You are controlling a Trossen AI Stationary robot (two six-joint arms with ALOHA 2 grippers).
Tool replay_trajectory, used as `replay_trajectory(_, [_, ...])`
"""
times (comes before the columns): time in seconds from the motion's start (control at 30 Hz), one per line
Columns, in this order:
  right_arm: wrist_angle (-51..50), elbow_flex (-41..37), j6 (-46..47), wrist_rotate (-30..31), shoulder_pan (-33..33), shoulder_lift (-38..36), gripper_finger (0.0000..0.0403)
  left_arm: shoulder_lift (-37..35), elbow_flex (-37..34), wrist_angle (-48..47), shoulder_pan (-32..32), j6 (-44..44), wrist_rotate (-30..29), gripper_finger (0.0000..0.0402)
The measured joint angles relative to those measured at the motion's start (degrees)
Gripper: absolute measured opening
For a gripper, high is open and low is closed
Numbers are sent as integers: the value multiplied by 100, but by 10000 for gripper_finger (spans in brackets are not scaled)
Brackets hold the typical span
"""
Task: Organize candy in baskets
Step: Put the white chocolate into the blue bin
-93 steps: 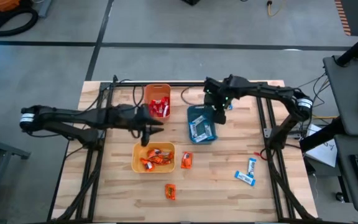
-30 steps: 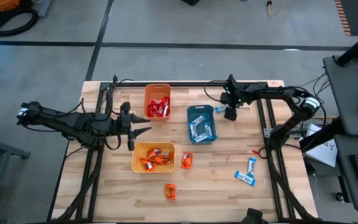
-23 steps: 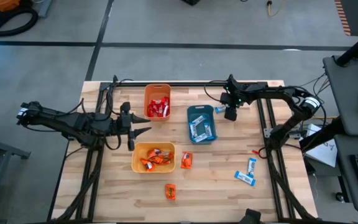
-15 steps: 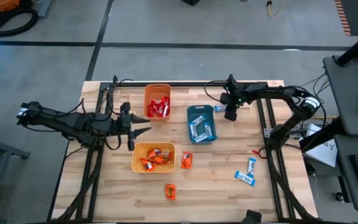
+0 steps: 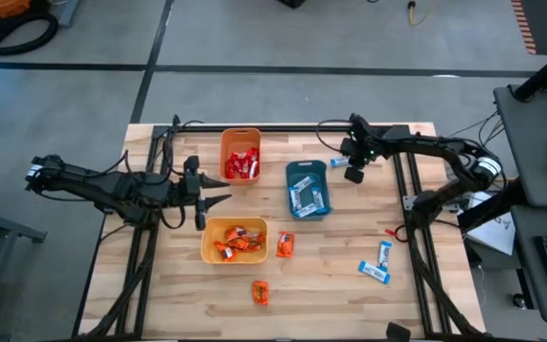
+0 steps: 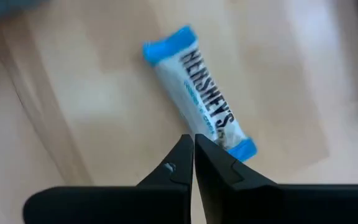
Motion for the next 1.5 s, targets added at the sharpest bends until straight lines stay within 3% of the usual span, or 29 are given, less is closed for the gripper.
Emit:
replay_trajectory(0.33, [34,2,892,-2,0,-896,8,0,0,6,0,2,-88,113])
replay_trajectory(0.5, [393,9,2421,21,0,-731,8,7,1,7,0,2,-92,113])
replay_trajectory(0.63, [528,9,3092,137,-8,-363,8,11,-1,3,0,2,-92,113])
replay_trajectory(0.9, [549,-26,3506,316,-145,255,9,11,-1,-124,-2,-106,-90,113])
replay_trajectory(1.5, [1390,-688,3814,622,-140,164,9,11,-1,-133,-2,-144,-87,113])
